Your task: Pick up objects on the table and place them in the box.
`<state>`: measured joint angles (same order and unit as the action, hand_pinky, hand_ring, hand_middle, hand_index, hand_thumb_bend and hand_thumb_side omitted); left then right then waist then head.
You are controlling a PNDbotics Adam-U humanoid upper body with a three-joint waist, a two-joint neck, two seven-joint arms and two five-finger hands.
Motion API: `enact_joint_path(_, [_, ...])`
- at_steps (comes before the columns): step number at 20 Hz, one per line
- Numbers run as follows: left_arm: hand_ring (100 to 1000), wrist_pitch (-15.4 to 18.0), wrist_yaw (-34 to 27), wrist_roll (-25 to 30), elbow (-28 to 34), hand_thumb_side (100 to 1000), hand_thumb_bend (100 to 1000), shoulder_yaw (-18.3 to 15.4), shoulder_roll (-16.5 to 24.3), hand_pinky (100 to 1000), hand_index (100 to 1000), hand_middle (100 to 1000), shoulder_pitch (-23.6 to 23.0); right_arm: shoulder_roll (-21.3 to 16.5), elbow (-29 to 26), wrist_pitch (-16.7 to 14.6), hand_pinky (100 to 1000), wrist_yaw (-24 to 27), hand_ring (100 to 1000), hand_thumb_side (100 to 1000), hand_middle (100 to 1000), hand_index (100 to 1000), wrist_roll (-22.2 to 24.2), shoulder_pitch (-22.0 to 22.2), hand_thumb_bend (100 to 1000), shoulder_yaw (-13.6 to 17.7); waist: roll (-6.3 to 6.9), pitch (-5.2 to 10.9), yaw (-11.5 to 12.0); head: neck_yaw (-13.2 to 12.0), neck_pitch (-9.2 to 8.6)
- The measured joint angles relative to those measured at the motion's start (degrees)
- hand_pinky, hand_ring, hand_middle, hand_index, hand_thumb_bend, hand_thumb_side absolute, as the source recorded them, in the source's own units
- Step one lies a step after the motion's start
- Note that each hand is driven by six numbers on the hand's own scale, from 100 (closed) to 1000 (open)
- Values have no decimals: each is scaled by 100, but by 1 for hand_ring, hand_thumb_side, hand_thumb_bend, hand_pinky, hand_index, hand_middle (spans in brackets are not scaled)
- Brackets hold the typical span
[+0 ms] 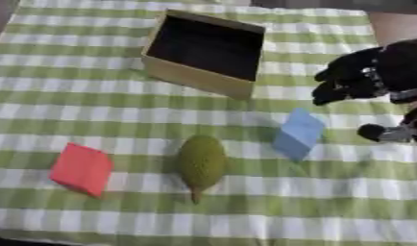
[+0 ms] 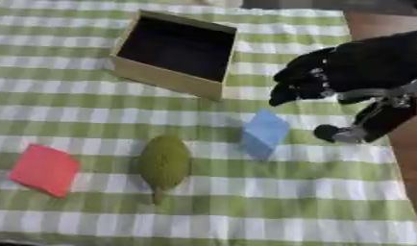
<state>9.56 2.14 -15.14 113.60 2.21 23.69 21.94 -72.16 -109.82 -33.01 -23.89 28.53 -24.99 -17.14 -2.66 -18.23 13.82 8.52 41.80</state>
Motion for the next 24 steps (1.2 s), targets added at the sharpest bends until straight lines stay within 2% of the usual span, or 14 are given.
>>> enact_joint_path(4, [751, 0, -3, 1, 0, 684, 219, 0, 0, 782, 915, 775, 21, 148, 210, -41, 988, 224, 1000, 255, 908, 1000, 176, -233, 100, -136, 0, -9, 23, 32, 31])
enact_joint_path(6, [750, 0, -4, 1, 0, 683, 218, 0, 0, 782, 915, 775, 22, 203, 304, -49, 990, 313, 1000, 219, 913, 1000, 294, -328, 100, -199, 0, -9, 24, 51, 48])
enact_joint_path(8, [750, 0, -5, 1, 0, 683, 218, 1, 0, 782, 915, 774, 25, 260, 386, -41, 996, 397, 1000, 225, 914, 1000, 417, -411, 100, -252, -20, -9, 24, 67, 50])
enact_joint_path(11, [749, 0, -5, 2, 0, 682, 216, 1, 0, 782, 915, 774, 27, 334, 476, 46, 1000, 512, 1000, 203, 917, 1000, 546, -516, 137, -311, -33, -9, 25, 68, 51])
enact_joint_path(18, [748, -1, -7, 2, 0, 681, 213, 1, -1, 782, 914, 774, 27, 461, 616, 246, 1000, 586, 1000, 234, 931, 1000, 747, -702, 191, -416, -33, -9, 34, 71, 93])
enact_joint_path(20, [748, -1, -7, 3, 0, 680, 211, 1, -1, 782, 913, 774, 27, 487, 632, 268, 1000, 585, 1000, 269, 937, 1000, 769, -736, 204, -436, -33, -9, 34, 72, 96])
enact_joint_path(24, [747, -6, -7, 8, 0, 679, 207, 1, -1, 782, 909, 774, 31, 490, 628, 256, 1000, 478, 1000, 404, 944, 1000, 757, -775, 189, -448, -33, -9, 34, 68, 102])
